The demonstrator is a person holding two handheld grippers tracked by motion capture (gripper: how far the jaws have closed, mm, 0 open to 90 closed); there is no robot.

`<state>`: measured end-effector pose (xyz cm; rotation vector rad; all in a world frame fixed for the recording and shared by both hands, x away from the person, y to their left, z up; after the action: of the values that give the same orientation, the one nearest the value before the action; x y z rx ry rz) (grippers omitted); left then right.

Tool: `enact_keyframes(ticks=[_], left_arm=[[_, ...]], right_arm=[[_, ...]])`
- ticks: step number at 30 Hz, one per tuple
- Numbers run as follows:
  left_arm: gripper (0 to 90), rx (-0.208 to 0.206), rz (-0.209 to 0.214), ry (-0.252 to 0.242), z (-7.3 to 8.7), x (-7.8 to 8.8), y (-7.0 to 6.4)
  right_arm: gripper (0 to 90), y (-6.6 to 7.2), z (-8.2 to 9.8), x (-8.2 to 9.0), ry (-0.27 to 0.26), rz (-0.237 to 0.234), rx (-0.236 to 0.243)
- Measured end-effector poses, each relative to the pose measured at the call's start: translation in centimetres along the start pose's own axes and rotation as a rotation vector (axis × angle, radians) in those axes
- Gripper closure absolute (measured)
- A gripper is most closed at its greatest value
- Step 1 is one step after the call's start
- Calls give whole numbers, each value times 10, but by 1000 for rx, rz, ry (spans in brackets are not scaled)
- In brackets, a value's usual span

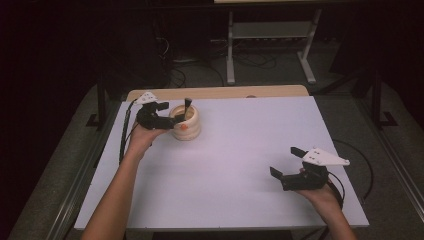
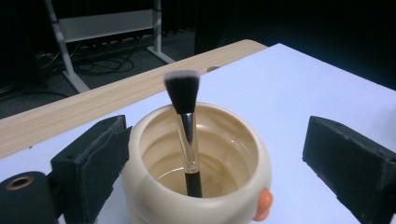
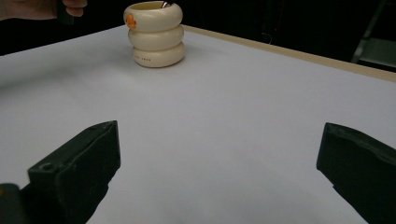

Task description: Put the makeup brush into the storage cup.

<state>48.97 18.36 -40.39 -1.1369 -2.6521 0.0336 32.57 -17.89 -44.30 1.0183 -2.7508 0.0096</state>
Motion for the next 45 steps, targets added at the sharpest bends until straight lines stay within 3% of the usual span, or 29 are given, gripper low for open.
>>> enact_keyframes(ticks=[9, 12, 24, 45], left_arm=[[0, -25, 9, 12, 3, 13, -10], [0, -10, 13, 6, 3, 19, -15], [0, -15, 0, 27, 15, 33, -26], [0, -8, 39, 18, 25, 60, -52]], right_arm=[[0, 0, 1, -1, 8, 1, 6], [0, 1, 0, -1, 6, 0, 5], [0, 0, 0, -1, 5, 4, 6], [0, -1, 1, 0, 3, 4, 6]])
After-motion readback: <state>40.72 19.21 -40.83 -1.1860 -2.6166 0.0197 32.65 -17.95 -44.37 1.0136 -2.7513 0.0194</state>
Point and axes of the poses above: each handheld gripper's, and its own axes: x roughly backward along the jaws, z roughly out of its underside, y roughly to its left, the point moved 8 cm from there along -x, roughly forward along the jaws, and after that the axes turned 10 degrees about -y, right-handed, at the moved point
